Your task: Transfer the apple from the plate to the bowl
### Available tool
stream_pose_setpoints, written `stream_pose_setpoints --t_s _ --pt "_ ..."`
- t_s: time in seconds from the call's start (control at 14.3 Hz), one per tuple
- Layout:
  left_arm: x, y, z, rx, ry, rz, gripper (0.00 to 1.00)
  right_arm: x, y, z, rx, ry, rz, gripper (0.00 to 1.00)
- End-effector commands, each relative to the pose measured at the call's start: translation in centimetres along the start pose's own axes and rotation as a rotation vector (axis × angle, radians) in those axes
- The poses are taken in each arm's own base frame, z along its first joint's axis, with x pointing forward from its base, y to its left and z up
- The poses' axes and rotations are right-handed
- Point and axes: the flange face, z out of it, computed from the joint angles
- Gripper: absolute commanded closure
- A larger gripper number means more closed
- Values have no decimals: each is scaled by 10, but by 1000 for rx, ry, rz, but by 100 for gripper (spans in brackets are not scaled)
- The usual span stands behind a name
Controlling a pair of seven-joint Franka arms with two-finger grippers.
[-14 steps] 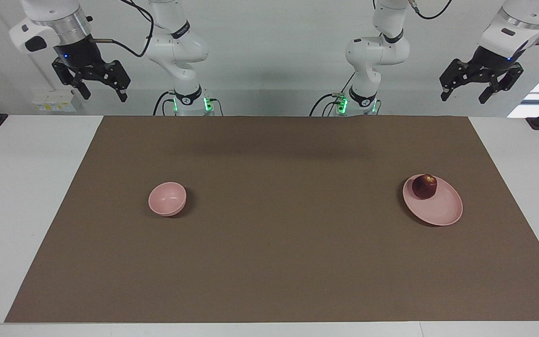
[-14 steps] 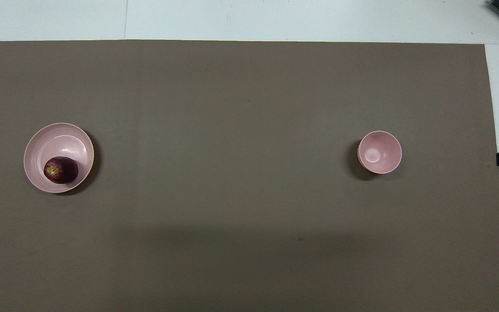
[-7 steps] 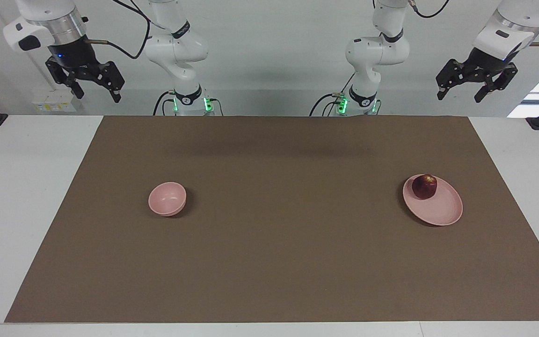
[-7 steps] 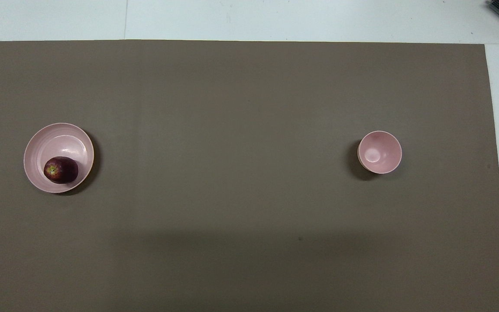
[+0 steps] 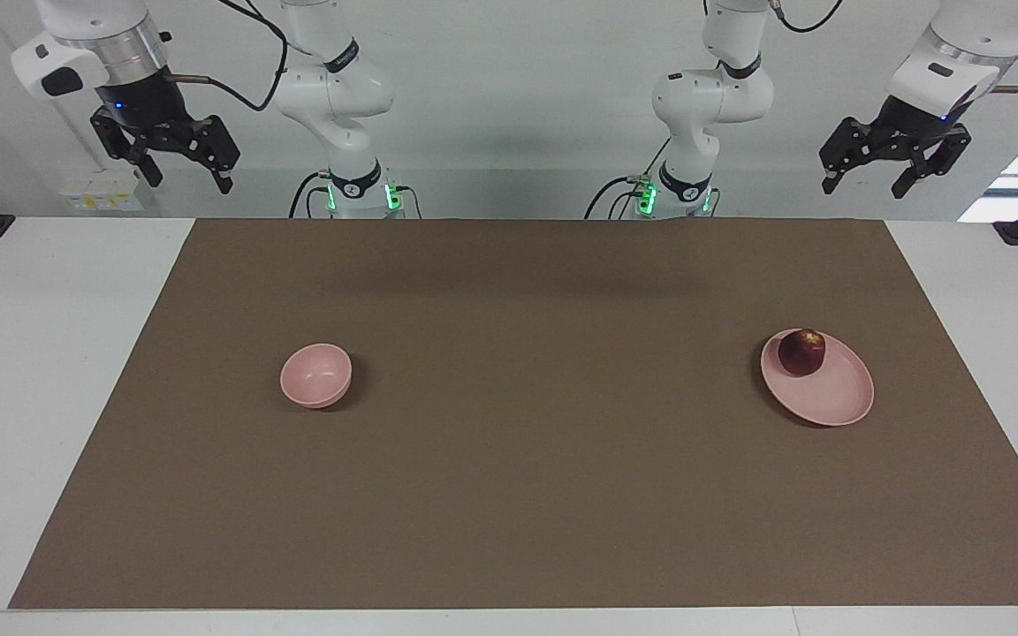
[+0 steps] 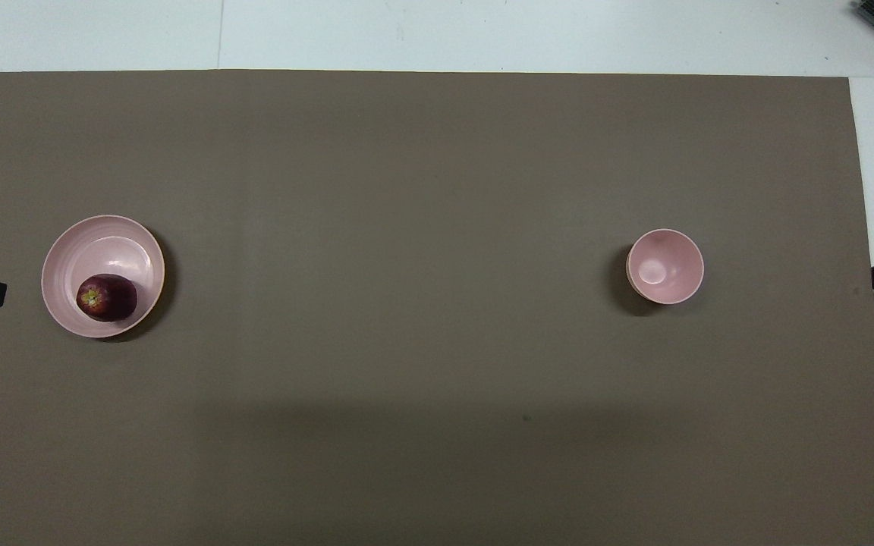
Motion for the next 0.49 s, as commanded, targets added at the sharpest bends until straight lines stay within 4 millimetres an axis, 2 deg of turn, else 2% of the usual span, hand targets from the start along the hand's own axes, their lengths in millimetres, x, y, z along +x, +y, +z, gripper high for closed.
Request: stream_pose_setpoints --t_s 0.0,0.14,0.42 --pt "-9 -2 16 18 18 28 0 -5 32 -1 6 6 72 0" --pt "-8 -6 32 12 -6 74 0 -5 30 -1 7 6 66 0" --pt "-1 -16 85 7 -23 75 0 -7 22 -1 5 -2 39 0"
